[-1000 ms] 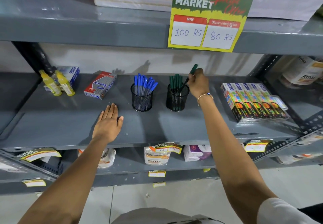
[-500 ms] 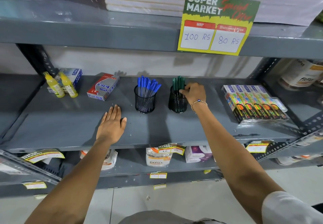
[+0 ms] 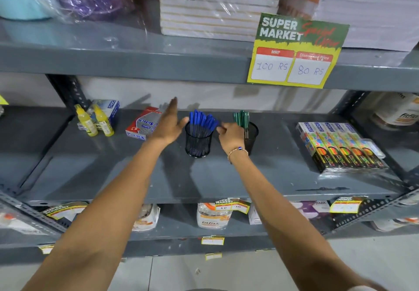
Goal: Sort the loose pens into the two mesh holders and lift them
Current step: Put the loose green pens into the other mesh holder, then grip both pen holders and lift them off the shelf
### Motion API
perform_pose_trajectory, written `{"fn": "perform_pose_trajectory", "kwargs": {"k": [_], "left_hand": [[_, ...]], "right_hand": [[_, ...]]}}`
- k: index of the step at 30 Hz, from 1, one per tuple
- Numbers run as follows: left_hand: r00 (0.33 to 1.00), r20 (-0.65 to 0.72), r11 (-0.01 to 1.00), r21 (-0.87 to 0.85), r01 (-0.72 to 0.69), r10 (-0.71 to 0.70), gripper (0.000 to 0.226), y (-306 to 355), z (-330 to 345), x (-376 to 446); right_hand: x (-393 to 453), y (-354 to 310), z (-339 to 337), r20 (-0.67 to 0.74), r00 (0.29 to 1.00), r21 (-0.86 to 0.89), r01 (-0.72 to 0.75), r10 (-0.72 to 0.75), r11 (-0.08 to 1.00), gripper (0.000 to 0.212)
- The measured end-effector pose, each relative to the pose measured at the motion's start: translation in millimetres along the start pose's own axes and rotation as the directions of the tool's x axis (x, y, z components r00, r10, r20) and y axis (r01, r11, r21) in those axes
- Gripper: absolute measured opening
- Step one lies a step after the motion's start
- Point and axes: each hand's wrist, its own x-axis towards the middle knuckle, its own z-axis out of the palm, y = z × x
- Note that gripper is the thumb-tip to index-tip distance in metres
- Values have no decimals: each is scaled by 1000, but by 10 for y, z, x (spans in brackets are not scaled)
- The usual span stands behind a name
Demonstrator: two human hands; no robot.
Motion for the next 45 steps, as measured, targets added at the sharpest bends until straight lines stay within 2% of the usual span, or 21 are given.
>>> {"fn": "perform_pose_trajectory", "kwargs": {"k": [3,6,7,11,15,19,26,29,33,38,40,42,44,45], "left_hand": [[984,177,986,166,-21,-9,74,196,2,150],[971,224,949,315,4,-78,72,245,18,188],[968,235,944,330,4,-86,73,241,24,196],[951,309,978,197,-60,-4,79,272,42,168],[965,259,959,263,-104,34,71,235,31,224],[973,231,977,203,-69,21,72,264,21,246],[966,259,987,157,-44,2,73,335,9,262],[969,247,977,206,-58,5,74,341,22,284],[975,223,967,246,-62,5,65,359,21,307],[979,204,956,283,-77,18,66,354,59,278],[981,194,956,284,-76,21,77,362,78,253],[983,181,965,253,-66,20,85,359,89,222],[986,165,978,204,-35,1,83,325,99,200],[989,148,984,177,-20,-7,80,308,97,189]], "right_hand": [[5,-78,94,23,1000,-96,2,0,995,29],[81,-124,167,18,1000,-120,-1,3,993,27],[117,-138,195,18,1000,-123,8,-6,992,26],[238,-172,269,52,997,-126,69,-63,990,21],[344,-179,263,85,989,-70,124,-118,990,17],[358,-177,199,89,984,-56,162,-157,985,23],[386,-228,190,143,979,-100,160,-145,982,31],[392,-243,219,145,976,-78,177,-164,981,30],[414,-237,229,147,973,-56,188,-178,981,27],[429,-238,202,154,968,-89,213,-198,973,27],[434,-244,183,170,962,-105,232,-212,967,23],[433,-252,162,180,960,-118,238,-215,964,21],[445,-235,149,175,965,-121,218,-196,968,18],[450,-221,144,165,969,-118,206,-185,971,24]]}}
